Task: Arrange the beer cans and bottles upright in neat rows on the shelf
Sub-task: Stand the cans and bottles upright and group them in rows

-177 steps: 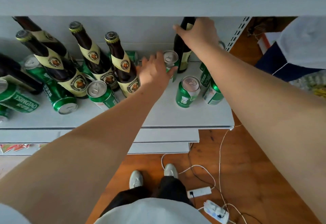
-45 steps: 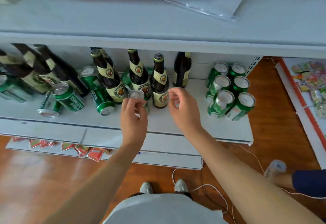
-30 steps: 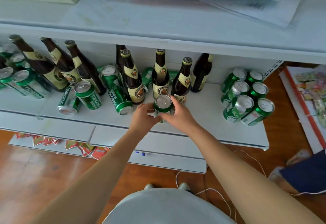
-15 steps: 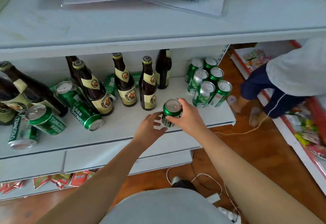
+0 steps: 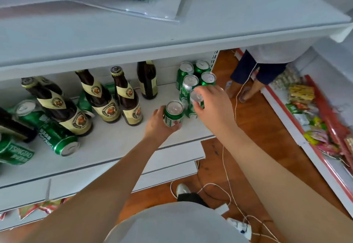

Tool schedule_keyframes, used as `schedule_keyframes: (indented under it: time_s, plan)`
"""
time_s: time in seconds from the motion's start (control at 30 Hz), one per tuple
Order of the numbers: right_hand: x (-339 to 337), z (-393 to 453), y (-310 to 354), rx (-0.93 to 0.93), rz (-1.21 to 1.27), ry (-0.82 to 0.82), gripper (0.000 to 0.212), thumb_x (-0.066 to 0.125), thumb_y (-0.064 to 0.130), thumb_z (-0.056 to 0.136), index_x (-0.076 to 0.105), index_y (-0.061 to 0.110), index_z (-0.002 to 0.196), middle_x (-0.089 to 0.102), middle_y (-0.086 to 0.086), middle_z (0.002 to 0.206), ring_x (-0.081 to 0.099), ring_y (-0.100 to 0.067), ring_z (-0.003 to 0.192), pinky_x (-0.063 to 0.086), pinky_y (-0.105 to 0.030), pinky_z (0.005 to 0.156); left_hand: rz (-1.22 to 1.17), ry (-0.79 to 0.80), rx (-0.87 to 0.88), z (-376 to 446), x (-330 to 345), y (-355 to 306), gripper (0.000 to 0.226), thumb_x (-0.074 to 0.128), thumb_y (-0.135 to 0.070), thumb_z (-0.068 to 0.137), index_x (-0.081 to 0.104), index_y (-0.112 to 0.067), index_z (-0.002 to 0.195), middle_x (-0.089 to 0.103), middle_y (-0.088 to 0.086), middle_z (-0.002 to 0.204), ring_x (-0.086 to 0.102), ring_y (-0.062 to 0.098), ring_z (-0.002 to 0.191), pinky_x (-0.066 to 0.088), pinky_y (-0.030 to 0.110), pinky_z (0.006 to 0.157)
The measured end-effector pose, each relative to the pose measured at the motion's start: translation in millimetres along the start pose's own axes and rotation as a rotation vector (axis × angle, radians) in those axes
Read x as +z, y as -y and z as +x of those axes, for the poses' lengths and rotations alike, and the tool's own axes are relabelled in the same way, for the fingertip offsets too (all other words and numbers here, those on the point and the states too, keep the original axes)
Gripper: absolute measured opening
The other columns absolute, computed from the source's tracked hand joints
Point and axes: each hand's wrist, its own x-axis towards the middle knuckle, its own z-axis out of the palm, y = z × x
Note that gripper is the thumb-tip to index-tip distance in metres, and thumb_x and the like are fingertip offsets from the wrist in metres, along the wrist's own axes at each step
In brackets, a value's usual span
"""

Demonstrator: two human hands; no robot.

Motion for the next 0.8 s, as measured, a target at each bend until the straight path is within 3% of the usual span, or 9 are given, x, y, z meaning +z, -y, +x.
schedule_keyframes:
  time_s: [0.1,0.17,0.3,0.4,0.5,0.6,0.7,0.8]
  plan:
    - [1.1,26.2,-17.9,-0.044,-0.302,0.267,0.063,0.062,0.059,0.082,0.052,0.016,0.127,0.061,-0.005,0.117,0.051,-0.027,0.114,0.044,-0.038,0.089,-0.075,-0.012,-0.032,1.4,0.3,0.6,0.075,0.08,-0.052,0.065,0.049,-0.024,0.127,0.062,-0.001,0.118,0.061,0.02,0.105,0.053,0.042,0.089]
    - [7.1,34.1,-21.1,-0.058,-0.367,0.356,0.067,0.061,0.067,0.078,0.054,0.016,0.121,0.061,-0.004,0.115,0.049,-0.026,0.116,0.043,-0.037,0.09,-0.114,-0.04,-0.051,-4.4,-2.3,4.1,0.076,0.077,-0.058,0.059,0.05,-0.028,0.124,0.064,-0.005,0.116,0.062,0.017,0.103,0.054,0.041,0.088]
    - [15.2,41.6,-17.4,-0.075,-0.317,0.371,0.054,0.068,0.052,0.079,0.054,0.012,0.114,0.06,-0.007,0.109,0.051,-0.026,0.108,0.045,-0.036,0.083,-0.164,-0.088,-0.069,-15.5,-14.6,15.7,0.068,0.083,-0.046,0.065,0.054,-0.024,0.122,0.064,-0.007,0.114,0.061,0.014,0.101,0.054,0.035,0.089]
    - [14.6,51.2,-5.6,-0.101,-0.316,0.443,0.053,0.071,0.054,0.074,0.059,0.014,0.105,0.06,-0.008,0.105,0.052,-0.026,0.102,0.041,-0.034,0.074,-0.167,-0.121,-0.092,-21.5,-22.0,23.3,0.064,0.085,-0.037,0.07,0.053,-0.022,0.124,0.064,-0.008,0.115,0.06,0.012,0.101,0.051,0.027,0.086]
    - [14.3,56.8,7.0,-0.179,-0.327,0.466,0.051,0.07,0.058,0.071,0.063,0.014,0.096,0.06,-0.006,0.101,0.053,-0.026,0.101,0.037,-0.031,0.068,-0.164,-0.143,-0.111,-26.7,-25.9,28.3,0.064,0.084,-0.037,0.07,0.053,-0.023,0.124,0.065,-0.007,0.116,0.061,0.015,0.103,0.053,0.032,0.088]
    - [21.4,59.1,20.0,-0.241,-0.263,0.45,0.052,0.07,0.055,0.071,0.063,0.012,0.099,0.058,-0.006,0.103,0.052,-0.025,0.102,0.039,-0.032,0.071,-0.185,-0.16,-0.114,-32.8,-30.0,33.4,0.071,0.084,-0.038,0.069,0.051,-0.025,0.129,0.064,-0.009,0.118,0.061,0.014,0.105,0.055,0.036,0.09]
    - [35.6,68.3,38.2,-0.29,-0.185,0.435,0.051,0.071,0.053,0.072,0.063,0.011,0.1,0.059,-0.006,0.104,0.05,-0.024,0.102,0.041,-0.033,0.077,-0.193,-0.179,-0.109,-40.6,-34.8,37.4,0.076,0.086,-0.034,0.069,0.048,-0.026,0.135,0.061,-0.014,0.117,0.06,0.01,0.105,0.051,0.027,0.09]
    - [50.5,80.6,58.0,-0.319,-0.122,0.419,0.054,0.071,0.052,0.075,0.063,0.008,0.106,0.059,-0.008,0.107,0.052,-0.025,0.103,0.046,-0.035,0.084,-0.207,-0.181,-0.118,-43.8,-36.8,40.0,0.074,0.086,-0.034,0.068,0.05,-0.028,0.133,0.063,-0.013,0.116,0.061,0.01,0.104,0.054,0.034,0.092]
